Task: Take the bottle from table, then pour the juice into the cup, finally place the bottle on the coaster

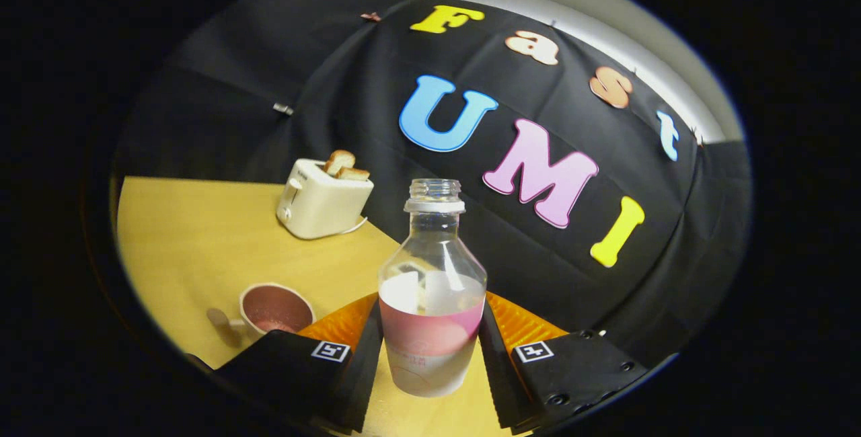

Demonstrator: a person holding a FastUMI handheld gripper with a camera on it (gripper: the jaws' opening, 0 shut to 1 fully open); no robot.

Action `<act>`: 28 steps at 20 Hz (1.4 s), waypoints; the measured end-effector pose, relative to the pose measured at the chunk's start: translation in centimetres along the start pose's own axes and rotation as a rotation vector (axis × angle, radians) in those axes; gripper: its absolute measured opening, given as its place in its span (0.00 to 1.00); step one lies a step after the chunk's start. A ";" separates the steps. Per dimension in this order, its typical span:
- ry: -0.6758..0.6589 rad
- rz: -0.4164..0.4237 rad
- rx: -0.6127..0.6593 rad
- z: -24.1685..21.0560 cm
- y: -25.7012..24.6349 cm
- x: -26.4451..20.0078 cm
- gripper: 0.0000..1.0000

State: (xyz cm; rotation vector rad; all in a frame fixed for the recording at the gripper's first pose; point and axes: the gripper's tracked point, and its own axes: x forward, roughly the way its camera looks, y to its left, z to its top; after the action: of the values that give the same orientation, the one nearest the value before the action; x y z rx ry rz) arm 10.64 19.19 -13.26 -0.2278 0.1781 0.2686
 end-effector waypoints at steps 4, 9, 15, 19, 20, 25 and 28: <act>-0.110 -0.033 0.175 3.0 -2.6 0.3 0.74; -0.161 -0.089 0.296 5.1 -5.0 2.4 0.74; -0.093 -0.138 0.372 -0.5 -5.5 7.2 0.75; -0.057 -0.145 0.380 -4.7 -4.5 9.5 0.75; -0.049 -0.148 0.384 -5.6 -4.3 10.0 0.75; -0.016 -0.172 0.385 -8.7 -4.4 11.9 0.75; 0.008 -0.168 0.393 -9.9 -4.4 12.3 0.76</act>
State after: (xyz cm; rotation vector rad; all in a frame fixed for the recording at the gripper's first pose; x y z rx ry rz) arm 22.18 15.59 -24.44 0.1458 0.2145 0.0625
